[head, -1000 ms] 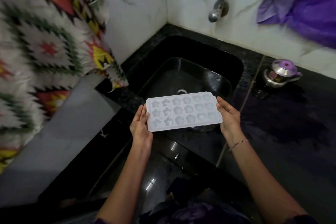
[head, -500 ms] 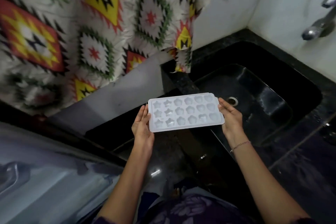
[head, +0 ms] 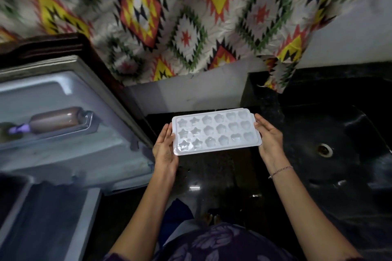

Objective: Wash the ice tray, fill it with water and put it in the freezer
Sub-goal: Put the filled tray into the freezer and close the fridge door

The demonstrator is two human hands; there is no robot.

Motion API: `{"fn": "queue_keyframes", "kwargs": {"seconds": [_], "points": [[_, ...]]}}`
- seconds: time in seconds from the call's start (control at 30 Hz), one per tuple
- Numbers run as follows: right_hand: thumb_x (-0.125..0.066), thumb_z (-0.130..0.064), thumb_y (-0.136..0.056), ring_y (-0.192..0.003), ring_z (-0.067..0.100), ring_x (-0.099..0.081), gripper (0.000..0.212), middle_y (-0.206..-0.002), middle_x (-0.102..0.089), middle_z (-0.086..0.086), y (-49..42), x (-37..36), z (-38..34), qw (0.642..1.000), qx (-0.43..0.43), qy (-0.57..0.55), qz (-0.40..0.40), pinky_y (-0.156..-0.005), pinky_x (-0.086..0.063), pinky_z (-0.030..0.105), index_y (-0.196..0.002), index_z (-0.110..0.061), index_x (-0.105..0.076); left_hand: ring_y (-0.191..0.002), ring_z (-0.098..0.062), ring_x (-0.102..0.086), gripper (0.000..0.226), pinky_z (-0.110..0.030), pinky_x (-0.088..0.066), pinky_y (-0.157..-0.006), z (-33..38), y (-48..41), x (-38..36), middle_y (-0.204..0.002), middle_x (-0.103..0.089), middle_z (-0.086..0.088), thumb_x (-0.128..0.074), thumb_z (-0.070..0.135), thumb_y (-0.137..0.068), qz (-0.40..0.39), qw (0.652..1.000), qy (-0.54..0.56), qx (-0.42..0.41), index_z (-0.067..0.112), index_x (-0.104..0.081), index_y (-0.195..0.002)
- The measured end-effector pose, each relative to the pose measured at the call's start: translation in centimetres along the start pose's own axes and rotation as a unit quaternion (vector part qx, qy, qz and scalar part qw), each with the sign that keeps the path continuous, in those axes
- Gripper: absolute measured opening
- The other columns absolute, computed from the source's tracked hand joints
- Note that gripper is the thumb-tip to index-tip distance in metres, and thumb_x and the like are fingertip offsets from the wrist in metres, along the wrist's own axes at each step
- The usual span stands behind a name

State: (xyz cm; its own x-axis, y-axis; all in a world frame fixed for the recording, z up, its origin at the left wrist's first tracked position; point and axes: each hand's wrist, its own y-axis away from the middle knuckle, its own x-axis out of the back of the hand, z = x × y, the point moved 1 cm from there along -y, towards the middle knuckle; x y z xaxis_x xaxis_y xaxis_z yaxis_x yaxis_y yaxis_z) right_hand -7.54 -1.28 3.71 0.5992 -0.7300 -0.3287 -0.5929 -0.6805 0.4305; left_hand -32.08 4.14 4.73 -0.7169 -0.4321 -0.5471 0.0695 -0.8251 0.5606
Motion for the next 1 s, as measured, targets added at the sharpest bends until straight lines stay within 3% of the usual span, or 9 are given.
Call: {"fn": "queue_keyframes", "kwargs": {"seconds": [0.1, 0.17, 0.3, 0.4, 0.47, 0.67, 0.77, 0.93, 1.0], "points": [[-0.057, 0.006, -0.086, -0.075, 0.006, -0.068, 0.029, -0.101, -0.066, 0.006, -0.2, -2.1, 1.1, 0.999, -0.011, 0.012, -0.039, -0.066, -0.056, 0.018, -0.114, -0.003, -0.061, -0.125, -0.026, -0.053, 0.046, -0.046, -0.044, -0.103, 0.8, 0.2, 2.3, -0.136, -0.054, -0.012, -0.042, -0.014, -0.090, 0.029, 0.999, 0.029, -0.020, 0.003, -0.045, -0.133], [-0.057, 0.005, -0.086, -0.074, 0.004, -0.068, 0.028, -0.100, -0.066, 0.004, -0.2, -3.6, 2.0, 0.997, -0.019, 0.027, -0.065, -0.064, -0.055, 0.018, -0.112, -0.004, -0.062, -0.117, -0.024, -0.057, 0.047, -0.039, -0.050, -0.095, 1.5, 0.5, 3.7, -0.136, -0.053, -0.012, -0.042, -0.014, -0.091, 0.044, 0.997, 0.045, -0.039, 0.002, -0.044, -0.135], [-0.057, 0.005, -0.087, -0.078, 0.006, -0.068, 0.027, -0.101, -0.067, 0.002, 0.3, -6.4, 4.3, 0.991, -0.044, 0.060, -0.107, -0.073, -0.057, 0.022, -0.111, -0.005, -0.064, -0.095, -0.012, -0.063, 0.047, -0.027, -0.059, -0.076, 3.0, 1.3, 6.9, -0.130, -0.055, -0.010, -0.041, -0.015, -0.090, 0.082, 0.989, 0.094, -0.074, 0.001, -0.044, -0.135], [-0.057, 0.007, -0.086, -0.077, 0.006, -0.069, 0.026, -0.092, -0.071, -0.002, 1.3, -8.8, 5.8, 0.986, -0.059, 0.076, -0.133, -0.073, -0.057, 0.021, -0.108, -0.005, -0.064, -0.099, -0.017, -0.062, 0.045, -0.042, -0.048, -0.099, 4.2, 1.6, 9.5, -0.133, -0.055, -0.014, -0.044, -0.016, -0.089, 0.099, 0.984, 0.119, -0.094, 0.001, -0.049, -0.131], [-0.056, 0.008, -0.085, -0.077, 0.007, -0.068, 0.026, -0.090, -0.072, -0.002, 2.1, -10.5, 6.8, 0.982, -0.067, 0.084, -0.152, -0.068, -0.056, 0.019, -0.104, -0.007, -0.066, -0.101, -0.019, -0.061, 0.043, -0.049, -0.039, -0.107, 5.0, 1.7, 11.5, -0.135, -0.054, -0.017, -0.044, -0.017, -0.088, 0.117, 0.978, 0.136, -0.105, 0.001, -0.051, -0.126], [-0.058, 0.006, -0.085, -0.099, 0.017, -0.064, 0.025, -0.112, -0.065, 0.006, 5.9, -14.8, 11.4, 0.971, -0.108, 0.102, -0.189, -0.083, -0.054, 0.026, -0.102, -0.012, -0.066, -0.086, -0.011, -0.069, 0.039, -0.034, -0.053, -0.088, 9.0, 3.1, 17.1, -0.122, -0.062, -0.012, -0.047, -0.017, -0.087, 0.171, 0.963, 0.160, -0.135, 0.002, -0.055, -0.120], [-0.058, 0.004, -0.087, -0.091, 0.011, -0.067, 0.025, -0.107, -0.068, 0.000, 8.1, -16.8, 13.5, 0.961, -0.126, 0.113, -0.220, -0.081, -0.055, 0.025, -0.104, -0.012, -0.065, -0.089, -0.011, -0.068, 0.045, -0.037, -0.051, -0.093, 11.4, 3.7, 20.2, -0.110, -0.066, -0.004, -0.046, -0.016, -0.088, 0.179, 0.961, 0.156, -0.141, 0.001, -0.050, -0.129], [-0.056, 0.004, -0.088, -0.076, 0.004, -0.069, 0.023, -0.086, -0.073, -0.008, 11.9, -20.4, 17.0, 0.947, -0.149, 0.121, -0.256, -0.070, -0.057, 0.020, -0.104, -0.010, -0.064, -0.101, -0.018, -0.062, 0.047, -0.037, -0.050, -0.096, 14.4, 5.1, 25.0, -0.134, -0.055, -0.016, -0.045, -0.016, -0.089, 0.216, 0.945, 0.182, -0.167, -0.001, -0.047, -0.133], [-0.054, 0.005, -0.088, -0.073, 0.005, -0.069, 0.022, -0.079, -0.074, -0.008, 13.5, -21.8, 18.5, 0.941, -0.157, 0.127, -0.272, -0.067, -0.057, 0.020, -0.101, -0.010, -0.064, -0.101, -0.018, -0.062, 0.047, -0.035, -0.055, -0.089, 15.1, 5.6, 27.0, -0.135, -0.054, -0.016, -0.046, -0.017, -0.088, 0.235, 0.934, 0.204, -0.174, -0.001, -0.049, -0.132]]}}
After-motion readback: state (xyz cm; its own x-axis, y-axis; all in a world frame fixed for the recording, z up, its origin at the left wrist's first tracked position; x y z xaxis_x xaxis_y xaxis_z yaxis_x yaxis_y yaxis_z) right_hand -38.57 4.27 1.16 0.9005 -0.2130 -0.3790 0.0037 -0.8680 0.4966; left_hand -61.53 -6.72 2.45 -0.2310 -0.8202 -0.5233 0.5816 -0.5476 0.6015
